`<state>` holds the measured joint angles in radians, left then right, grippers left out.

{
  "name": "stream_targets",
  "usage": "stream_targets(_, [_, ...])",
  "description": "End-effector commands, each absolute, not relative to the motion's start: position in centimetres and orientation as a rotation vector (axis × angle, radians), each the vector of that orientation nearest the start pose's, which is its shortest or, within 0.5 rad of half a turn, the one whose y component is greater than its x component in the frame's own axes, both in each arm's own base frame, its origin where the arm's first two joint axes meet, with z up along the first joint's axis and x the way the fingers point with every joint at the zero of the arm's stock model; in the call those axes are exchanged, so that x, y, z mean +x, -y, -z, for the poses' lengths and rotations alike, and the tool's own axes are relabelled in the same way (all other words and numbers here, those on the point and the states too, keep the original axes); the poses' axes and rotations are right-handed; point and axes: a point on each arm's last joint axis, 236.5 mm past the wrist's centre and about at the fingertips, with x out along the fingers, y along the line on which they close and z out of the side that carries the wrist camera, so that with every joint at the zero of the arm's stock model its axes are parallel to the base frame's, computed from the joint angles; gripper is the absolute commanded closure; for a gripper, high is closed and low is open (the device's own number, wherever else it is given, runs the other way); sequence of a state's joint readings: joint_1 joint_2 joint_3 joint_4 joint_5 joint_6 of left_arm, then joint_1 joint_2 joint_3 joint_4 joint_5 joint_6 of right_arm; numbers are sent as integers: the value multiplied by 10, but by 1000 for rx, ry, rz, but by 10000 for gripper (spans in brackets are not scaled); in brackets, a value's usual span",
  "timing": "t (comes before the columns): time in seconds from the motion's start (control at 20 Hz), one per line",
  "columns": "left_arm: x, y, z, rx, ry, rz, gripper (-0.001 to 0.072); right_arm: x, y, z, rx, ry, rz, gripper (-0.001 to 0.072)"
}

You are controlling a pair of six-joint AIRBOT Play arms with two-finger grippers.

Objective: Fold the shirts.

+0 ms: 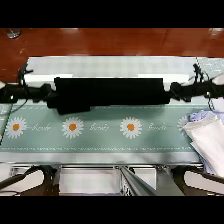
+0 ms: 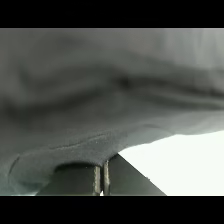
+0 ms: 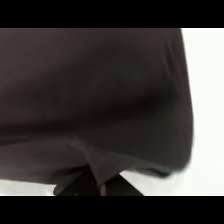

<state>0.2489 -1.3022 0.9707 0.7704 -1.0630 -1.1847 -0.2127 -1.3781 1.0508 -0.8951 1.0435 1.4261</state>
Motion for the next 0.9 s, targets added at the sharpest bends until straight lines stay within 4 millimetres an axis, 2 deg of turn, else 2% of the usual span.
stream_targets(0.0, [468, 54, 1, -616, -1089, 332, 684, 468, -47, 3, 709, -1131, -208, 690])
stream_targets(0.1, [493, 59, 15, -650, -1142, 356, 684, 490, -49, 18, 724, -1150, -204, 691])
stream_targets(0.2, [503, 67, 31, -660, -1213, 404, 678, 503, -47, 39, 762, -1184, -181, 689])
stream_targets(0.25, [504, 71, 37, -661, -1242, 426, 512, 504, -48, 49, 771, -1207, -179, 567])
stream_targets(0.3, [501, 74, 40, -667, -1279, 448, 14, 503, -46, 53, 770, -1224, -184, 211])
stream_targets(0.35, [500, 64, 40, -650, -1306, 436, 10, 504, -37, 51, 747, -1223, -199, 93])
stream_targets(0.4, [499, 46, 39, -634, -1330, 374, 10, 503, -22, 47, 741, -1220, -181, 92])
stream_targets(0.5, [495, -5, 33, -594, -1352, 210, 11, 490, 15, 52, 763, -1254, -96, 92])
stream_targets(0.55, [495, -26, 26, -592, -1327, 152, 11, 482, 26, 58, 785, -1286, -57, 93])
stream_targets(0.6, [499, -37, 17, -603, -1290, 132, 11, 476, 29, 65, 799, -1310, -44, 93])
stream_targets(0.7, [502, -41, 0, -587, -1240, 141, 11, 472, 16, 78, 813, -1357, -65, 93])
stream_targets(0.85, [508, -18, -14, -559, -1204, 205, 11, 467, -24, 101, 821, -1440, -129, 93])
